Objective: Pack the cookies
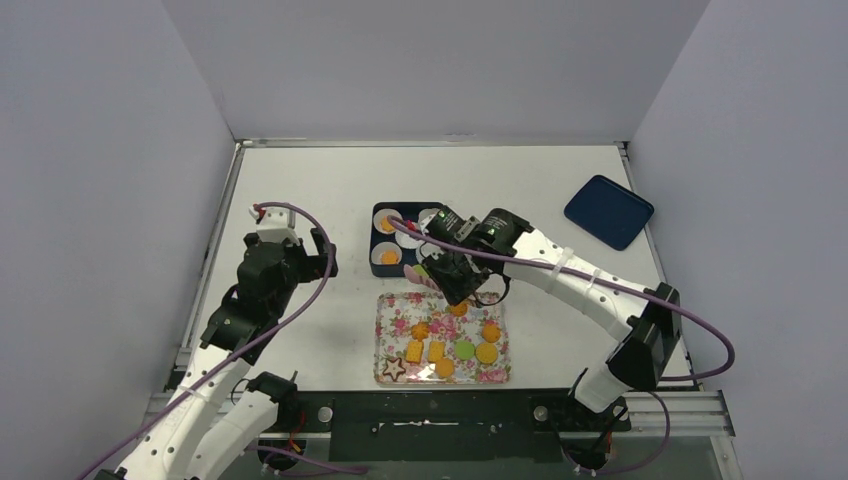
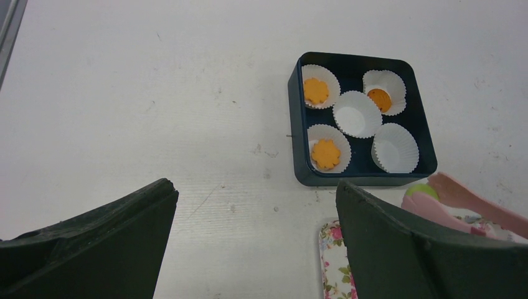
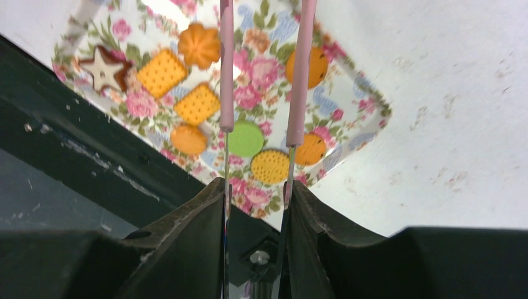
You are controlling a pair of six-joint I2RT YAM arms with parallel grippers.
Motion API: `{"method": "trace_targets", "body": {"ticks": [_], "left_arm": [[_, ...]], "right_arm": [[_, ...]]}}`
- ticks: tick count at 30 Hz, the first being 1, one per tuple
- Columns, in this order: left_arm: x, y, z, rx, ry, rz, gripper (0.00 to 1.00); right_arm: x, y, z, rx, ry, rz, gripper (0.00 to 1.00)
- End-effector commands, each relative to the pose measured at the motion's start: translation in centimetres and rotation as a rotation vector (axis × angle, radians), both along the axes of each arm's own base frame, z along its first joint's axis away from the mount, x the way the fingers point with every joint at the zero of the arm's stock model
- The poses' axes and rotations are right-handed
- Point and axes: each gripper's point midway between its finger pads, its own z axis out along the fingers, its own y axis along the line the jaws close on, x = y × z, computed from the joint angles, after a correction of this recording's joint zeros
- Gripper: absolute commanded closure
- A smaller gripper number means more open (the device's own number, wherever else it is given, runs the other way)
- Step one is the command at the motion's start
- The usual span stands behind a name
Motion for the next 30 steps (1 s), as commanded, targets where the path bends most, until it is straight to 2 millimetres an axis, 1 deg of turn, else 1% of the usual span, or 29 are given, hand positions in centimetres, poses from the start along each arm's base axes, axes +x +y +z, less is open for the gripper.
{"method": "trace_targets", "body": {"ticks": [1, 4, 7, 10, 14, 20, 22, 27, 30], "left_arm": [[0.1, -0.4, 1.4, -0.019, -0.053, -0.015, 0.03], [0.0, -0.5, 1.4, -0.018, -0.053, -0.020, 0.03], [-0.1, -0.5, 1.6, -0.019, -0.057, -0.020, 0.03], [-0.1, -0.5, 1.7, -0.017, -0.061, -0.021, 0.03], [-0.2, -0.5, 1.7, -0.016, -0.063, -0.020, 0.03], [-0.2, -0.7, 1.8, -0.013, -0.063, -0.028, 0.03], [-0.2, -0.7, 1.8, -0.012, -0.064, -0.028, 0.03], [-0.2, -0.8, 1.7, -0.009, -0.060, -0.032, 0.03], [-0.2, -0.7, 1.7, -0.008, -0.061, -0.029, 0.03]], "right_arm": [[4.3, 1.5, 1.6, 0.062, -0.108, -0.012, 0.85], [6.4, 2.1, 1.8, 0.088, -0.135, -0.023, 0.85], [8.3, 2.4, 1.5, 0.081, -0.151, -0.026, 0.85], [10.0, 2.7, 0.8, 0.065, -0.151, -0.028, 0.84], [11.8, 3.3, -0.1, 0.056, -0.146, -0.024, 0.84], [13.6, 3.7, -0.9, 0.048, -0.146, -0.023, 0.84], [14.2, 3.8, -0.9, 0.049, -0.152, -0.023, 0.84], [14.9, 4.1, -1.3, 0.046, -0.145, -0.018, 0.83], [15.1, 3.9, -2.0, 0.030, -0.131, -0.020, 0.82]]}}
